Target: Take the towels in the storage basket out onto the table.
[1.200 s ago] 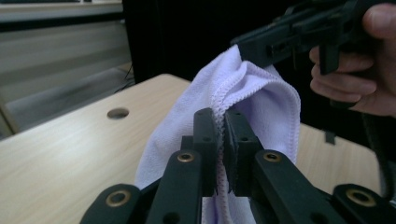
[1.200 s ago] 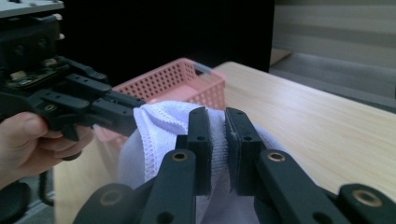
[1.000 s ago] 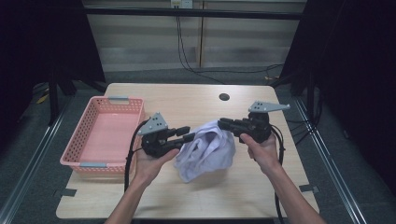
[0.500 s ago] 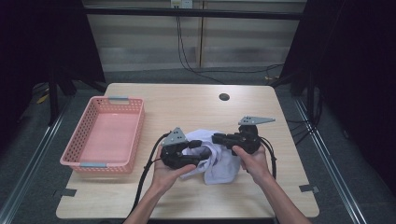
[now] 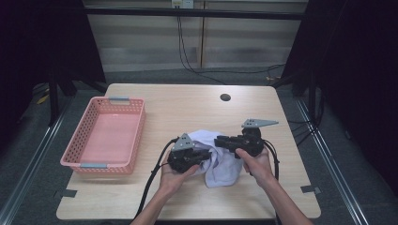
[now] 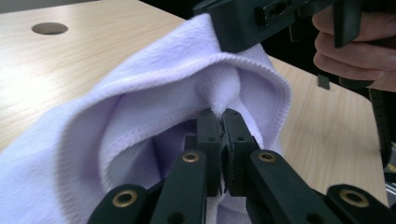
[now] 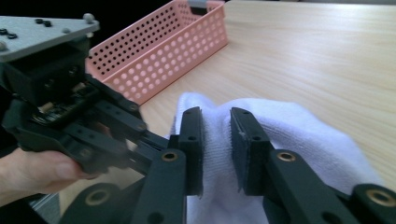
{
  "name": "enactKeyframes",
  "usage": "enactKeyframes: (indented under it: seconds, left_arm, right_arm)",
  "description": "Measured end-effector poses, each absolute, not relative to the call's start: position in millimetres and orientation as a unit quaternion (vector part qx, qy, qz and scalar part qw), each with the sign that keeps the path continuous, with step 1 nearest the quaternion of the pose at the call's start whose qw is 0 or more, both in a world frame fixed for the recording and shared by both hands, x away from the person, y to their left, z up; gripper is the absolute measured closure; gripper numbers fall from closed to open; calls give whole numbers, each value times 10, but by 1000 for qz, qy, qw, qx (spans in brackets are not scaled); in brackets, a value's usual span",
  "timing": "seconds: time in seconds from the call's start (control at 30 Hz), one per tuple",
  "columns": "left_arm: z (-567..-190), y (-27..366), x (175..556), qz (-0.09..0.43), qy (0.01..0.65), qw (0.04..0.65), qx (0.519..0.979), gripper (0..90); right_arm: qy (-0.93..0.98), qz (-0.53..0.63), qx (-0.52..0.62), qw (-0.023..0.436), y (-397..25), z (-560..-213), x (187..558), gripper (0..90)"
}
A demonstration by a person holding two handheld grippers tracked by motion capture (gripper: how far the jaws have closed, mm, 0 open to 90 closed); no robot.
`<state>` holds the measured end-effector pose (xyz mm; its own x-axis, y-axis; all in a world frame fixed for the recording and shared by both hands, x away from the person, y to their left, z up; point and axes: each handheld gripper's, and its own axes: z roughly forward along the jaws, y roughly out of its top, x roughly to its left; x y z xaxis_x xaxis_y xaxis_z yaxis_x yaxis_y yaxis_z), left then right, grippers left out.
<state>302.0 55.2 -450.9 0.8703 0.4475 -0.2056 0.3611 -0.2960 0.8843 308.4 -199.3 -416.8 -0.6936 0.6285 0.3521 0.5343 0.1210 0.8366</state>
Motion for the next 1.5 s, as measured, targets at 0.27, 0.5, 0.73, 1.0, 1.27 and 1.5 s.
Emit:
enactKeyframes:
  seconds: [0.27, 0.5, 0.73, 1.0, 1.27, 1.5]
  left_arm:
    - [-4353, 930, 2945, 58, 271, 550, 787, 881]
    - [-3841, 1259, 2984, 109, 285, 600, 739, 882]
    - [-3137, 1450, 3109, 165, 263, 623, 718, 881]
    - [-2531, 1558, 3084, 211, 262, 659, 673, 881]
    - [-2908, 1421, 3019, 159, 245, 626, 723, 869]
    - [-3616, 1391, 3041, 96, 277, 588, 754, 612]
  right_arm:
    - [727, 542, 415, 76, -2265, -4129, 3130, 829]
    - [700, 558, 432, 109, -2534, -3824, 3312, 852]
    - [669, 584, 435, 150, -2713, -3225, 3570, 858]
    - [643, 598, 427, 214, -2915, -2456, 3837, 859]
    - [656, 561, 451, 228, -3011, -2607, 4018, 828]
    - [671, 495, 510, 212, -3168, -3393, 4100, 529]
